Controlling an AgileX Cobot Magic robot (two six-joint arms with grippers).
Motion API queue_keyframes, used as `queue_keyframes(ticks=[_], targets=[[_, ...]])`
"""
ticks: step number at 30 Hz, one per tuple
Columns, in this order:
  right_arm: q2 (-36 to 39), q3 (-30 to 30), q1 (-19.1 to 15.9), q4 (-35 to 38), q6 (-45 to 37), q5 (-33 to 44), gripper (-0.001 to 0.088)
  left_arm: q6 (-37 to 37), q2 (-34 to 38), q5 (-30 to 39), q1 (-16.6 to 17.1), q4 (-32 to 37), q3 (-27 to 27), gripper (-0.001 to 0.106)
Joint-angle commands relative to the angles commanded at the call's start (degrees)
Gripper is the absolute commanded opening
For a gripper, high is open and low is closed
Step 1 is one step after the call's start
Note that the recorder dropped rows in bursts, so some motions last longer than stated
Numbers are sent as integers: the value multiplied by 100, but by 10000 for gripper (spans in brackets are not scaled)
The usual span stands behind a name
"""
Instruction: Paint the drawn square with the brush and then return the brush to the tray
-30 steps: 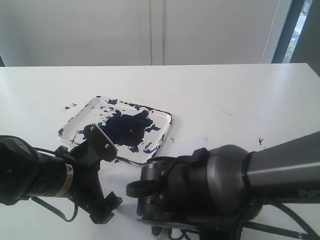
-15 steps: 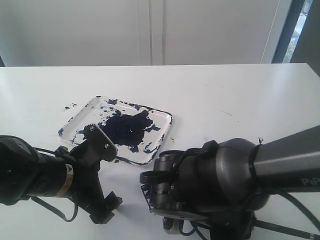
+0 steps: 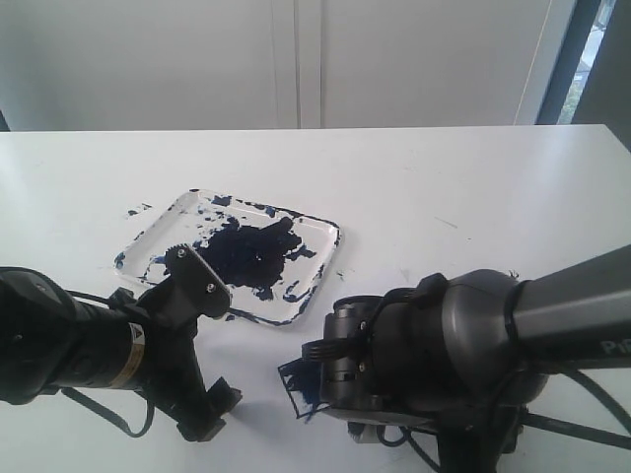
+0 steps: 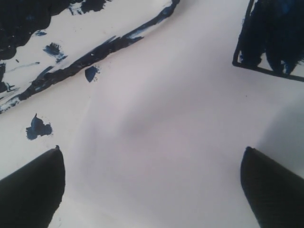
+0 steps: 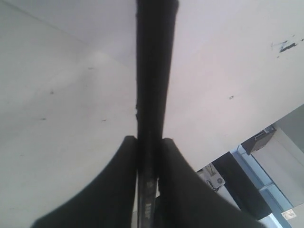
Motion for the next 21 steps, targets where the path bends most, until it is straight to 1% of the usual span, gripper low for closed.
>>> queue_keyframes(ticks=[2,5,6,10,16,21], targets=[[0,0,11,176,0,0,0,0,0,0,0,0,0,1011],[0,-14,202,370,0,0,0,0,0,0,0,0,0,1011],[0,-72,281,396,0,0,0,0,0,0,0,0,0,1011],[0,-355,390,326,11,0,0,-12,0,0,0,0,0,1011],[0,-722,454,-111,-15,0,0,-25,0,-10,0,0,0,1011],[50,-744,454,-626,-219,0,0,-25,0,-10,0,0,0,1011]])
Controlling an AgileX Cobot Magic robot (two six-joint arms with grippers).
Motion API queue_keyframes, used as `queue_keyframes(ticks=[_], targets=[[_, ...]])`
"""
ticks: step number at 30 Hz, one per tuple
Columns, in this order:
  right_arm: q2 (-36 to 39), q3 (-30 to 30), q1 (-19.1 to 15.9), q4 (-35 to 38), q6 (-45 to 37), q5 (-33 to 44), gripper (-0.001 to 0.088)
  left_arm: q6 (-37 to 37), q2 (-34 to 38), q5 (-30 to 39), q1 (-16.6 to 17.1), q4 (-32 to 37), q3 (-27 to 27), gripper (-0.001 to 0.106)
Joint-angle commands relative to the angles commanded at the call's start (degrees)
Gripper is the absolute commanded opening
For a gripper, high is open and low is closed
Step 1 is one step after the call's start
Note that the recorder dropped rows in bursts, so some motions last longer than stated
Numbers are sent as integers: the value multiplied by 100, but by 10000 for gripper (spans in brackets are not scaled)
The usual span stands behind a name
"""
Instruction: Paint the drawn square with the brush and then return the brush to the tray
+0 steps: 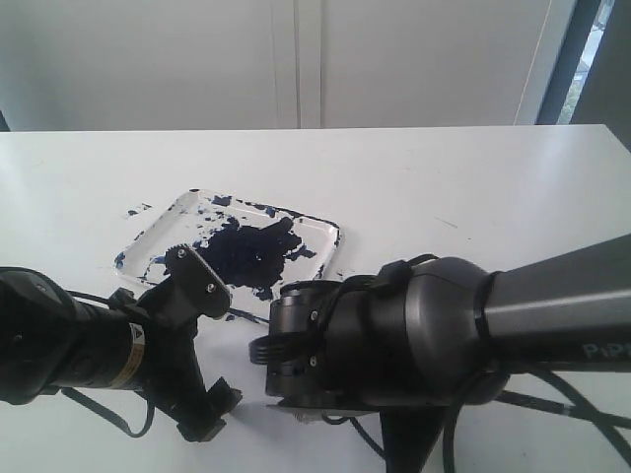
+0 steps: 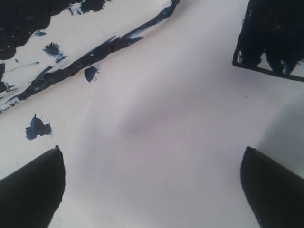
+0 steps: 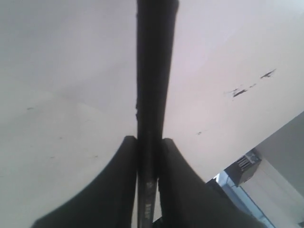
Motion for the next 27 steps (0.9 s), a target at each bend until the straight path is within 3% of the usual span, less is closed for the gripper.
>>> queue_keyframes(ticks=[10,27], targets=[[101,11,0,-279,-735,0,0,0,0,0,0,0,0,1011],[652,11,0,-1042,-766,0,0,0,0,-37,0,0,0,1011]])
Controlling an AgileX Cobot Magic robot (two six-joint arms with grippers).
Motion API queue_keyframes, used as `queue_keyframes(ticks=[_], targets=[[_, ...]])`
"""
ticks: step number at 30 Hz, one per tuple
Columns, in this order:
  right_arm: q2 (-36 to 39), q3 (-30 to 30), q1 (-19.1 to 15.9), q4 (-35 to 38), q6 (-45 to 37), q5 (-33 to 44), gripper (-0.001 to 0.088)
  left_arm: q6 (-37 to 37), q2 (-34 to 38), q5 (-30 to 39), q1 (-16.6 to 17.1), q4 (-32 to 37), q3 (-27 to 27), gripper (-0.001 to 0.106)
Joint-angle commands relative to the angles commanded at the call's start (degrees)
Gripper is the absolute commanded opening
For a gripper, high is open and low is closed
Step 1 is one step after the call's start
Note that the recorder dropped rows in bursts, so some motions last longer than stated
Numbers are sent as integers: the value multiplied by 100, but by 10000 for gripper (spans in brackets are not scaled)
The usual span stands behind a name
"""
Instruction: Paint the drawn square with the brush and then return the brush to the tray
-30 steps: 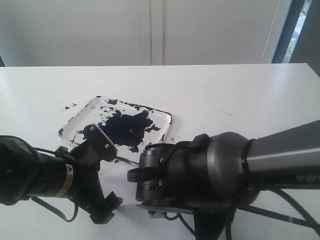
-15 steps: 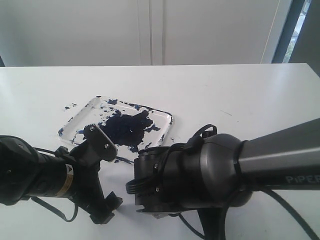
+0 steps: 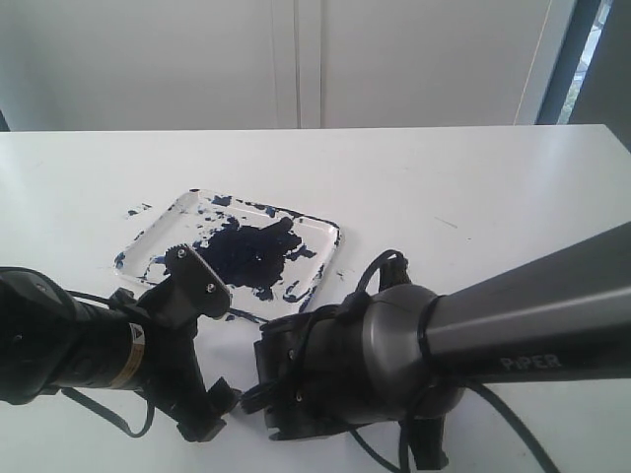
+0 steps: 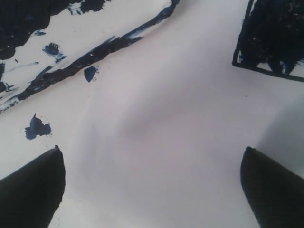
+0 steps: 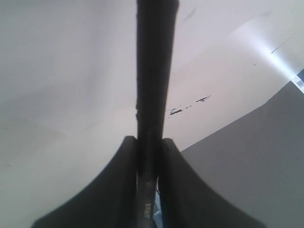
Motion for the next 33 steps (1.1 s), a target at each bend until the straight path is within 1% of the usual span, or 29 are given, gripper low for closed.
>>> queue_keyframes(ticks=[2,8,11,18,21,28,33], targets=[[13,0,0,-64,99,0,0,0,0,0,0,0,0,1011],[13,0,0,-37,8,0,0,0,0,-117,0,0,0,1011],[13,0,0,104,-176,0,0,0,0,-93,0,0,0,1011],[3,64,0,376,-188,0,0,0,0,-79,0,0,0,1011],[-34,209,39,413,-188,0,0,0,0,-79,0,0,0,1011],[-289,426,294,490,-163,0,0,0,0,-79,0,0,0,1011],[-357,435,291,656,-163,0,0,0,0,-88,0,0,0,1011]])
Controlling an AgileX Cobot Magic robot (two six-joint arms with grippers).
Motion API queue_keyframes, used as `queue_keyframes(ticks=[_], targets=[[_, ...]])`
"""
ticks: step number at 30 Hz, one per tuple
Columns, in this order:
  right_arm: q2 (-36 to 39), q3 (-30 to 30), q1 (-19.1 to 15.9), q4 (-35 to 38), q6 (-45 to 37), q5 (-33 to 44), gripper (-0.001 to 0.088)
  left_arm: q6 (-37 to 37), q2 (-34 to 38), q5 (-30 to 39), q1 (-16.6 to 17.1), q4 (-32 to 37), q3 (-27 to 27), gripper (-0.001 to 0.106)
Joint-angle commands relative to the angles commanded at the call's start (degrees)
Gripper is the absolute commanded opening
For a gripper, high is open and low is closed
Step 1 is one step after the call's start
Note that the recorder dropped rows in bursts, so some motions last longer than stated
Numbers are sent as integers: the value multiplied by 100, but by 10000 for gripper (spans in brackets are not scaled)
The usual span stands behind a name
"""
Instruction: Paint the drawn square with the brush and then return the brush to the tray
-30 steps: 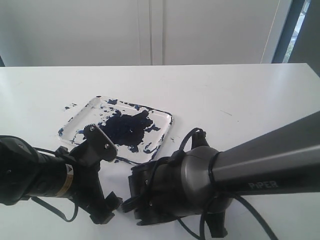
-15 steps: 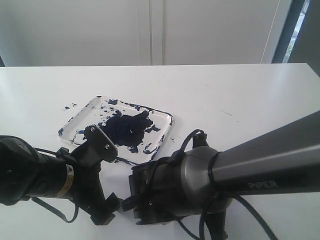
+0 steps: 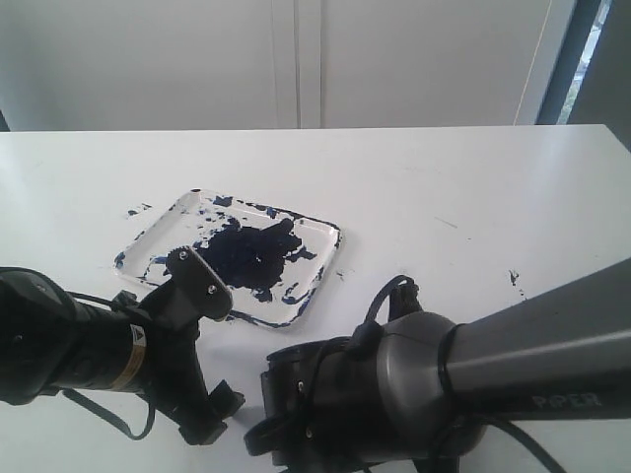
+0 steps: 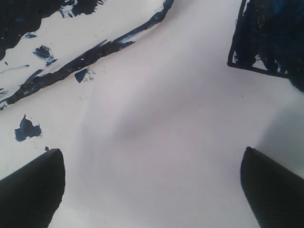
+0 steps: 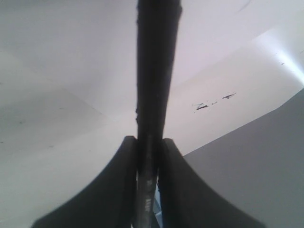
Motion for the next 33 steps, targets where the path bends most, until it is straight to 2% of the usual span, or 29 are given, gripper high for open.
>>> queue_keyframes(ticks=[7,23,33], targets=[[110,3,0,-623,387,0,0,0,0,-11,0,0,0,1011],[368,-40,0,-1211,782,0,0,0,0,-11,0,0,0,1011],[368,-3,0,-922,670,0,0,-14,0,-10,0,0,0,1011]])
